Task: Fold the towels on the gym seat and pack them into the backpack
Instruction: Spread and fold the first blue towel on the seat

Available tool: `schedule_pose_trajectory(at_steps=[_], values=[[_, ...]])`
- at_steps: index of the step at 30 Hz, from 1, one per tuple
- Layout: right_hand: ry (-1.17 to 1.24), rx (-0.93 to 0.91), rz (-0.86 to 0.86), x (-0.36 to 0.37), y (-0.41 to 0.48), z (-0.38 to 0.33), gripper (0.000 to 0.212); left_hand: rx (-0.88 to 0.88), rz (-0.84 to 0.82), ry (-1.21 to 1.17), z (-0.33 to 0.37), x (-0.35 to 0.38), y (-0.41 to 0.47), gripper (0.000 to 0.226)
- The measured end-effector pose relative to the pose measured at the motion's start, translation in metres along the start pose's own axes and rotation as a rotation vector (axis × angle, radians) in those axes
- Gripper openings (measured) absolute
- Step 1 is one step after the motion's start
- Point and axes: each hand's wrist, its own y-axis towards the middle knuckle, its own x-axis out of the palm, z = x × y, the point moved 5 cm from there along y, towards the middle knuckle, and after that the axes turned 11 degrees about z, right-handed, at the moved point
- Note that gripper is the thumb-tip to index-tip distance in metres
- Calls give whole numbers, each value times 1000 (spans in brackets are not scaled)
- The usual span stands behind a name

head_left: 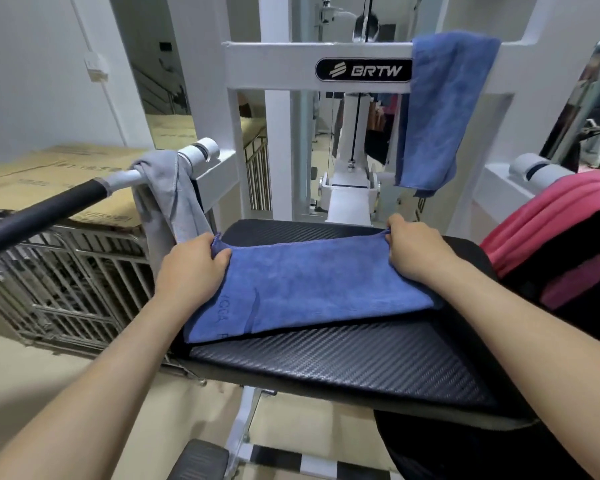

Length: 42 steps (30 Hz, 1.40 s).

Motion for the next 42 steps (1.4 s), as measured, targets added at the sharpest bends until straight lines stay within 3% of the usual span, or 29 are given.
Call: schedule_pose_trajectory(at_steps=[5, 8, 13, 15, 17, 20, 23, 27, 31, 32, 35, 37, 39, 42], values=[[-77, 33, -42, -1, 5, 4, 18, 64, 16, 154, -4, 3, -3, 30], [-1, 83, -143, -10, 15, 12, 25, 97, -132, 0, -11, 12, 7, 34], [-40, 113, -256, -15, 36, 4, 20, 47, -265, -85, -4, -3, 12, 11], [-134, 60, -116, -23, 53, -15, 11, -13, -280, -161, -1, -13, 0, 12], [-155, -16, 155, -36, 72, -45, 16, -142, -309, -372, -1, -17, -19, 16], [71, -196, 379, -42, 77, -105, 33, -393, -407, -767, -2, -18, -59, 22], [244, -393, 203, -25, 56, -151, 59, -408, -414, -845, -2, -26, -85, 23], [364, -550, -290, -10, -22, -174, 45, -347, -461, -817, -4, -39, -91, 7], [84, -702, -347, 13, -83, -164, 82, -80, -634, -622, -5, -41, -100, 47], [85, -693, -305, 16, -87, -162, 83, 38, -576, -510, -4, -41, -101, 50], [248, -648, -95, 6, -87, -158, 67, 480, -189, -128, 8, -50, -105, 50], [299, -681, 96, -10, -94, -155, 53, 660, -128, 12, 15, -48, -111, 54], [270, -733, 86, -16, -111, -152, 57, 746, -149, 20, 19, -45, -112, 52], [89, -749, -37, -5, -135, -142, 83, 683, -164, -70, 23, -46, -108, 44]])
